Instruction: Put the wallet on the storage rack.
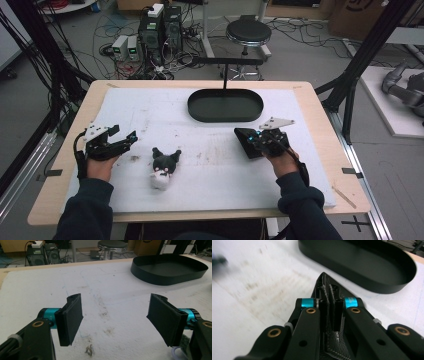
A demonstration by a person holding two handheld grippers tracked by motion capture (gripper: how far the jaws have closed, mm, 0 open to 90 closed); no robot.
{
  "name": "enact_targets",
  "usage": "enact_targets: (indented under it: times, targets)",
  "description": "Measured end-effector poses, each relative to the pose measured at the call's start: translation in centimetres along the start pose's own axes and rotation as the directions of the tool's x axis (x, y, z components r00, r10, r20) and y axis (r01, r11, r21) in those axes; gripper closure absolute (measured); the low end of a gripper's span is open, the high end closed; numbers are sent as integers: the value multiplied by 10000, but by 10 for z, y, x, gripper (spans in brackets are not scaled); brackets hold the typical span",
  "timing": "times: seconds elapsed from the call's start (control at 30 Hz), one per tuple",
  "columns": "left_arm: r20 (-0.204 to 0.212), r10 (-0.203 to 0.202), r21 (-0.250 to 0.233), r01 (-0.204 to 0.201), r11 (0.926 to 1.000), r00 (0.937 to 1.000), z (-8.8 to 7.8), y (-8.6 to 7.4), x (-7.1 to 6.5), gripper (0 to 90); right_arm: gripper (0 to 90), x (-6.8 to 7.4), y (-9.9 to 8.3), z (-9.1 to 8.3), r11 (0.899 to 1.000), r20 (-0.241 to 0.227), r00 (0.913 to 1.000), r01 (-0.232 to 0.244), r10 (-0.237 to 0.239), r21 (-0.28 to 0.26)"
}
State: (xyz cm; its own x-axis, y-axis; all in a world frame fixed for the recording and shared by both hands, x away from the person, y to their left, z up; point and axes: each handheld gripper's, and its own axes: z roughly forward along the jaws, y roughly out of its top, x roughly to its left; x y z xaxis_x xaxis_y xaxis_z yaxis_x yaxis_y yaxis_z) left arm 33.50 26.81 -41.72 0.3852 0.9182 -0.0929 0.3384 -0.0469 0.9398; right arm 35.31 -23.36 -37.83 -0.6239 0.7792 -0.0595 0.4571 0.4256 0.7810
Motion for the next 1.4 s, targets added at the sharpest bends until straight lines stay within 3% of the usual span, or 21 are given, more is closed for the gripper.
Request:
enact_targets:
  times: [0.13, 0.2, 0.33, 0.4, 0.53, 0.8, 0.83, 0.97, 1.03, 1.13, 1.27, 1.4]
  targets:
    - [-18, -11, -11, 11, 10000, 10000, 0, 0, 0, 276, 892, -15, 0, -13, 9932, -362, 9944, -1011, 991, -576]
    - [-5, -11, -9, 11, 10000, 10000, 0, 0, 0, 276, 893, -24, -3, -18, 9864, -279, 9893, -1453, 1435, -763]
    - [-11, 12, 10, -12, 10000, 10000, 0, 0, 0, 276, 900, -47, -12, -27, 9680, 284, 9731, -2241, 2286, -1133]
    - [-9, 13, 17, -13, 10000, 10000, 0, 0, -1, 276, 900, -57, -16, -30, 9678, 903, 9674, -2266, 2368, -1097]
    - [1, 22, 8, -22, 10000, 10000, 0, 0, -1, 276, 900, -73, -29, -28, 9566, 1060, 9537, -2704, 2816, -1084]
    - [-7, 11, -3, -11, 10000, 10000, 0, 0, -1, 276, 900, -72, -30, -33, 9578, 1054, 9604, -2398, 2579, -1582]
    - [-7, 14, -3, -14, 10000, 10000, 0, 0, 0, 276, 869, -71, -30, -34, 9582, 1031, 9620, -2342, 2529, -1645]
    - [-6, 7, -40, -7, 10000, 10000, 0, 0, 0, 276, 518, -68, -29, -35, 9547, 856, 9725, -1925, 2164, -2268]
    - [8, 24, -22, -24, 10000, 10000, 0, 0, 0, 276, 371, -66, -29, -31, 9572, 860, 9755, -1784, 2023, -2281]
    - [3, 18, -31, -18, 10000, 10000, 0, 0, 0, 276, 232, -60, -29, -26, 9632, 942, 9793, -1551, 1792, -2196]
    - [8, 12, -24, -12, 10000, 10000, 0, 0, 0, 276, 202, -50, -27, -18, 9710, 980, 9848, -1209, 1434, -2061]
    - [20, 15, -18, -15, 10000, 10000, 0, 0, 0, 276, 202, -42, -27, -6, 9867, 1009, 9902, -820, 966, -1406]
